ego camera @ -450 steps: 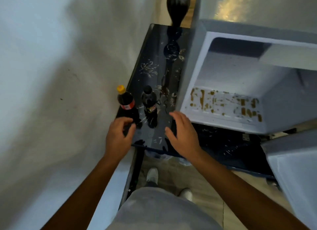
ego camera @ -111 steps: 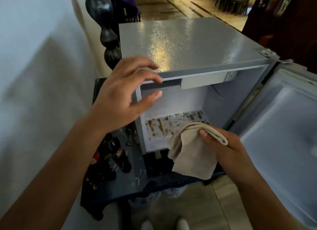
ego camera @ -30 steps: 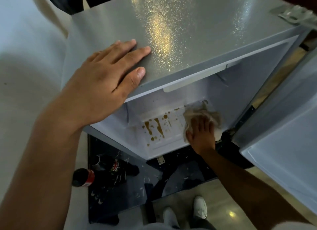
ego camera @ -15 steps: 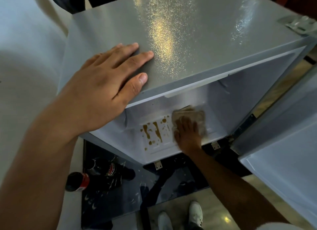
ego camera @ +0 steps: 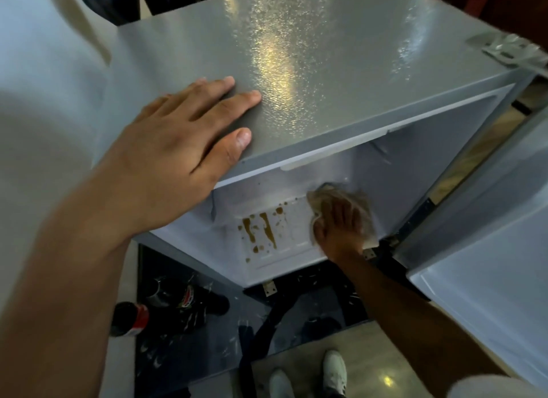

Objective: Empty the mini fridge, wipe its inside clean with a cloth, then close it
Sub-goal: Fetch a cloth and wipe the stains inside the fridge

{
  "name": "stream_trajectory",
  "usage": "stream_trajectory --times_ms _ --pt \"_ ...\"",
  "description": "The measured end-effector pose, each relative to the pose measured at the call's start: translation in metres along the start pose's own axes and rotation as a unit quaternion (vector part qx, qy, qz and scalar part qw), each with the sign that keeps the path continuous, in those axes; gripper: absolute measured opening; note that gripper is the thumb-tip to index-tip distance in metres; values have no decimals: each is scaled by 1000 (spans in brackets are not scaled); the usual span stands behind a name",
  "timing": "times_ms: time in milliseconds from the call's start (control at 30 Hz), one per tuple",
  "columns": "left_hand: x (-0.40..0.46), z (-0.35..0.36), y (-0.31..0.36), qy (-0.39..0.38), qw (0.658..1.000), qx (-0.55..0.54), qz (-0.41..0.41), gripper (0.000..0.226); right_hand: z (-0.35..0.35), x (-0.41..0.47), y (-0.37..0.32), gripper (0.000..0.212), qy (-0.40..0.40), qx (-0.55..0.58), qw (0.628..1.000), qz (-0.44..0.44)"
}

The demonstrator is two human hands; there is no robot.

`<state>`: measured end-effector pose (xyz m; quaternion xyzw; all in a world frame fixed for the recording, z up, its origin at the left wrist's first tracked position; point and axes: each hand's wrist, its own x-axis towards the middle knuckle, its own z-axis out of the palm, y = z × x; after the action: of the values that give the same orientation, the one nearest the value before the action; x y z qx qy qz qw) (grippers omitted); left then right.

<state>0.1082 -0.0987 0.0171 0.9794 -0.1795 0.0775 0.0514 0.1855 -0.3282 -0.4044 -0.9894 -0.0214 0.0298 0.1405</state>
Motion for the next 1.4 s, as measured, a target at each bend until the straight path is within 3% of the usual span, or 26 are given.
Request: stream_trajectory --times_ms 167,367,500,567,667,767,900,1000,1100,1200,1300,1400 --pt "0 0 2 -5 1000 3 -3 60 -6 47 -28 58 11 35 997 68" --pt "0 0 3 -1 1000 -7 -1 58 14 -10 -54 44 26 22 985 -167" --pt "0 -1 4 -3 1000 -3 2 59 8 -46 -46 33 58 93 975 -195" --pt "0 0 4 -3 1000 -4 2 60 -6 -52 -36 30 72 115 975 -176" --pt "0 0 4 0 1000 -4 6 61 -36 -49 -23 25 90 163 980 -69" --pt "0 0 4 6 1000 -5 7 60 -60 -37 -16 26 164 182 969 -3" --pt "0 0 3 2 1000 0 11 58 -55 -25 -27 33 127 173 974 71" --pt "0 0 2 4 1000 1 11 57 -32 -31 -35 42 121 92 988 34" --pt "0 0 2 4 1000 1 13 57 -17 -30 -18 56 64 32 997 -9" --pt "1 0 3 3 1000 3 12 57 -11 -22 0 52 71 72 994 -43" --pt "2 0 2 0 1000 1 9 57 -25 -2 4 38 162 80 983 10" --pt "1 0 2 -3 1000 2 4 57 -39 27 4 30 187 94 972 110"
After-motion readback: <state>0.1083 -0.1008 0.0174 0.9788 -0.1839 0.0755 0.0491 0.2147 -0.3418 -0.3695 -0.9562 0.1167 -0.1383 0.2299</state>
